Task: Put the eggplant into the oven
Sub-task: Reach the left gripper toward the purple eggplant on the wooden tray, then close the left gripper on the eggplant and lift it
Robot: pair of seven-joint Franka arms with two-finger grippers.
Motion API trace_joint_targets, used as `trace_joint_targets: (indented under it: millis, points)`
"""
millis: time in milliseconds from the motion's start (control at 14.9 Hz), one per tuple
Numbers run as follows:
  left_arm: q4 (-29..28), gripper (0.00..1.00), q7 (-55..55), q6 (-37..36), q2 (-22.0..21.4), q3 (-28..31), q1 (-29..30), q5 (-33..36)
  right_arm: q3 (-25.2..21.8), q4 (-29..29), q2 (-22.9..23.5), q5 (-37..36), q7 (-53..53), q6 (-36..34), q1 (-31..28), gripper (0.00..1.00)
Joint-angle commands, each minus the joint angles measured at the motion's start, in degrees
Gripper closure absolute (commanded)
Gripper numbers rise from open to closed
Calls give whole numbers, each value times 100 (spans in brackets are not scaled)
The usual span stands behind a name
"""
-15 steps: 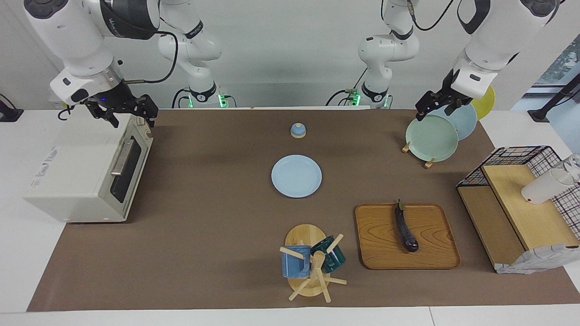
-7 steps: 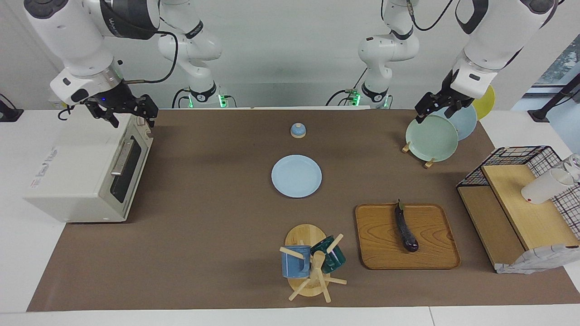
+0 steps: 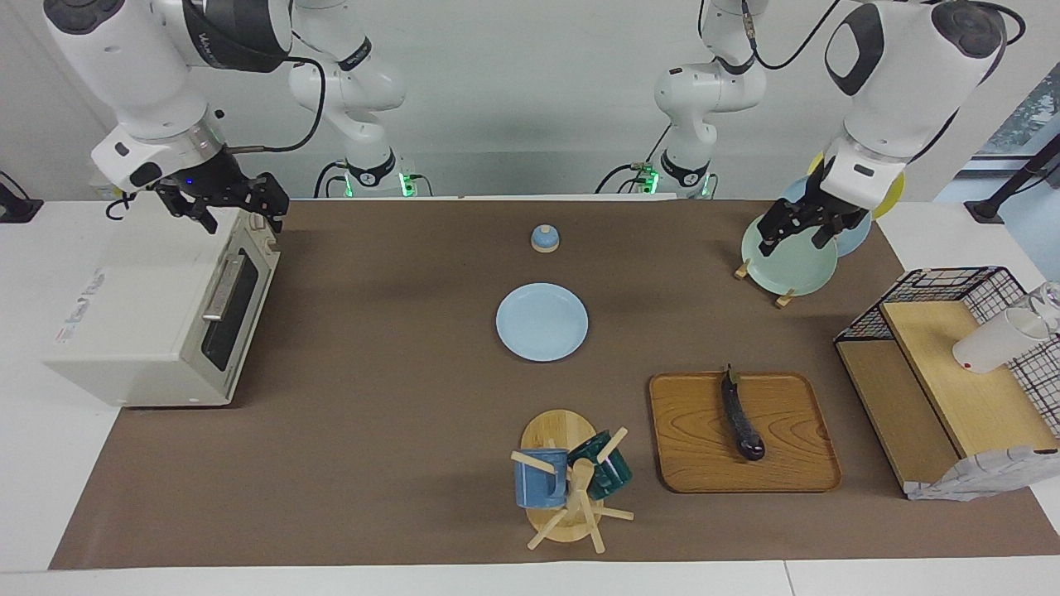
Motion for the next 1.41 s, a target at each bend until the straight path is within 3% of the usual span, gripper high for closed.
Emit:
trace_joint_targets:
  millis: [0, 201, 402, 804, 1073, 1341]
  points:
    - [337, 0, 357, 212, 677, -16, -82, 61, 16, -45, -84, 176, 54, -77, -44, 0]
    - [707, 0, 673, 440, 1424, -16, -91, 236, 16, -45, -84, 176, 54, -77, -44, 0]
    - [655, 0, 1085, 853, 1663, -16, -126, 307, 16, -45, -84, 176, 63, -77, -44, 0]
    - [690, 0, 1175, 1679, 2533, -16, -258, 447, 16, -45, -84, 176, 54, -77, -44, 0]
    - [682, 0, 1175, 2206, 2876, -16, -284, 658, 16, -45, -84, 176, 54, -77, -44, 0]
    - [341, 0, 1184, 2699, 2912, -16, -285, 676, 16, -45, -84, 176, 54, -77, -44, 0]
